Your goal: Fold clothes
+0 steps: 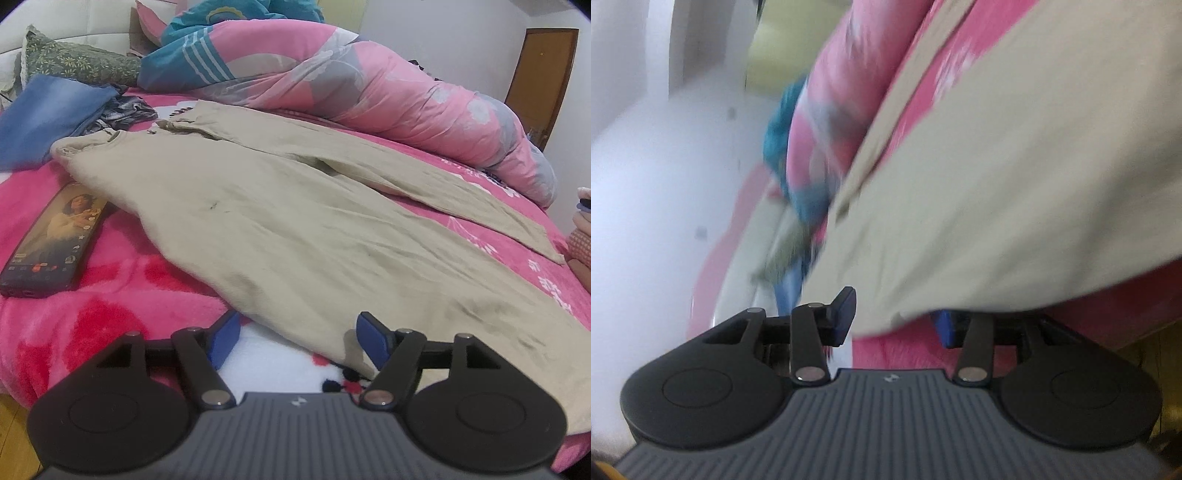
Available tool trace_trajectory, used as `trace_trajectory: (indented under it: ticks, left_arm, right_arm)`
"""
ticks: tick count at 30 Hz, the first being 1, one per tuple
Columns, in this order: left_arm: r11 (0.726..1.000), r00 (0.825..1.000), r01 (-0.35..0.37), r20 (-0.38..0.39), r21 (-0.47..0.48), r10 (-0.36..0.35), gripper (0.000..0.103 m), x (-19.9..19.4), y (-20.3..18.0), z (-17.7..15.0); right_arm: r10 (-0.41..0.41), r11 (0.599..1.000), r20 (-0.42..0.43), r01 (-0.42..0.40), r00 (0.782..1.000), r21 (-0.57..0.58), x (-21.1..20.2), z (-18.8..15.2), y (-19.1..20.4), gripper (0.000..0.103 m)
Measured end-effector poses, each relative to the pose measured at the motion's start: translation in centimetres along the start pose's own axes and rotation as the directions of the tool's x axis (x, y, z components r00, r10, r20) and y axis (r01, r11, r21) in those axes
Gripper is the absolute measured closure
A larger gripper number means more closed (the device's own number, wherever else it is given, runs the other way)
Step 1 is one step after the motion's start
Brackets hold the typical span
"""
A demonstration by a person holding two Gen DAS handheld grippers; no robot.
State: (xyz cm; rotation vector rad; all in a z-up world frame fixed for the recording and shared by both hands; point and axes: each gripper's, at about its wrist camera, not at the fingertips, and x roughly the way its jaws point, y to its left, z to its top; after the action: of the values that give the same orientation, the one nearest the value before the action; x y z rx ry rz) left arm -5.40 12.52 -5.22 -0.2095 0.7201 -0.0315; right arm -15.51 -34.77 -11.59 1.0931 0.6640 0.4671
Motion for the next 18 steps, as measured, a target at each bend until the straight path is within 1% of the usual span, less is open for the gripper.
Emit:
trace_trajectory:
  ticks: [2,3,5,8,11,12,13,16,18]
  left_arm:
    - [1.0,1.0,0.001,0.002,0.0,-0.001,0.03,0.0,-0.1,0.0]
    - [1.0,1.0,0.001,0.004,0.0,-0.001,0.03,0.1,-0.1,0.0]
    - [1.0,1.0,0.004,0.01,-0.005,-0.004,0.03,0.1,0.0,-0.1]
    - [0.999,0.999,0.021,0.032,-0.044,-0.02,0.03,-0.2,0.4,-0.2]
    - [0.992,0.997,0.05,0.066,-0.118,-0.043,0.03,-0.5,1.5,-0.1]
    - [0.989,0.996,0.052,0.079,-0.141,-0.041,0.03,-0.6,1.9,0.0]
    - [0.985,0.995,0.054,0.091,-0.164,-0.039,0.03,-0.7,2.3,0.0]
    - [0.969,0.991,0.036,0.131,-0.243,-0.004,0.03,-0.9,3.8,0.5]
    - [0.953,0.989,0.03,0.148,-0.302,0.016,0.031,-0.8,5.0,0.9]
  right_arm:
    - [0.007,0.999,0.065,-0.01,0.998,0.046,-0.9,0.1,-0.7,0.06]
    - [0.015,0.997,0.084,-0.021,0.996,0.07,-1.1,0.0,-1.1,0.059]
    - [0.022,0.996,0.093,-0.029,0.995,0.081,-0.8,-0.2,-1.2,0.059]
    - [0.014,0.997,0.1,-0.021,0.995,0.07,-0.4,-0.1,-1.2,0.06]
    - [-0.016,0.996,0.127,0.005,0.992,0.089,-0.6,0.3,-1.8,0.076]
    - [-0.026,0.995,0.138,0.012,0.99,0.097,-0.8,0.4,-2.1,0.083]
    - [-0.031,0.994,0.152,0.015,0.988,0.105,-1.0,0.5,-2.3,0.087]
    - [-0.04,0.991,0.187,0.015,0.982,0.131,-1.5,0.9,-3.0,0.089]
    - [-0.041,0.99,0.194,0.014,0.98,0.139,-1.5,1.0,-3.4,0.089]
